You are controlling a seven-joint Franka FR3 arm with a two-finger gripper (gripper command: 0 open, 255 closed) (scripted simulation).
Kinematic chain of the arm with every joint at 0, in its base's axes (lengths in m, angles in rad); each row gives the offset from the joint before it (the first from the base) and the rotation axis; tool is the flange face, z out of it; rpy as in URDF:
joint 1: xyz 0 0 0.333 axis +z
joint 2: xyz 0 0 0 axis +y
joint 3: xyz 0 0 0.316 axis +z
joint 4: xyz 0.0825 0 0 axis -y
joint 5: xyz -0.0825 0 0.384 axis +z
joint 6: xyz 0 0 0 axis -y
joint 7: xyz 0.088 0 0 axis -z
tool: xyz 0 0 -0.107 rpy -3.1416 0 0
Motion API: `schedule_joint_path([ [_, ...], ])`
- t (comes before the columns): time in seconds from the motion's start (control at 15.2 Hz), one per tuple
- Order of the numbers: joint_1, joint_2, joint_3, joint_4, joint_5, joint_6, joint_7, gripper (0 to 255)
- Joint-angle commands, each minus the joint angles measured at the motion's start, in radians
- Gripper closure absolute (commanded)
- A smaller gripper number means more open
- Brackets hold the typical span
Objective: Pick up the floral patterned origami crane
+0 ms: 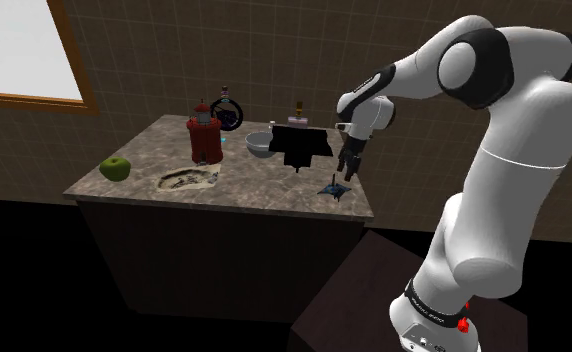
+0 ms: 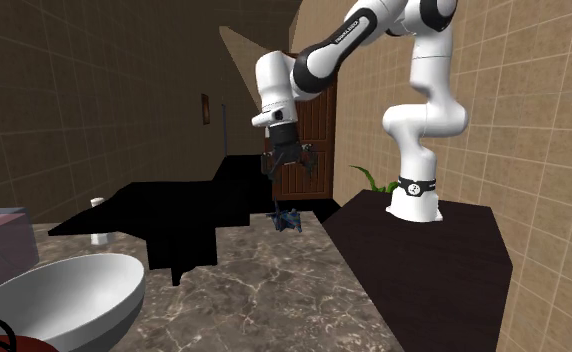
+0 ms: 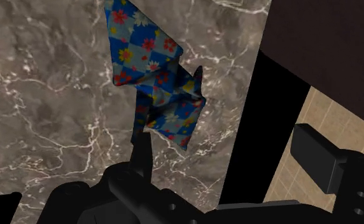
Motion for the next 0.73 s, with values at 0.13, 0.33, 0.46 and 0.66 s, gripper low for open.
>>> schedule_joint_path([
  [0.13,-0.076,0.190,0.058,0.094,0.191,-0.028,-0.211,0],
  [0.33,-0.094,0.225,0.079,0.089,0.228,-0.005,-0.241,0],
  [0.46,-0.105,0.249,0.093,0.087,0.253,0.009,-0.260,0],
  [0.66,-0.114,0.268,0.104,0.086,0.273,0.021,-0.276,0],
])
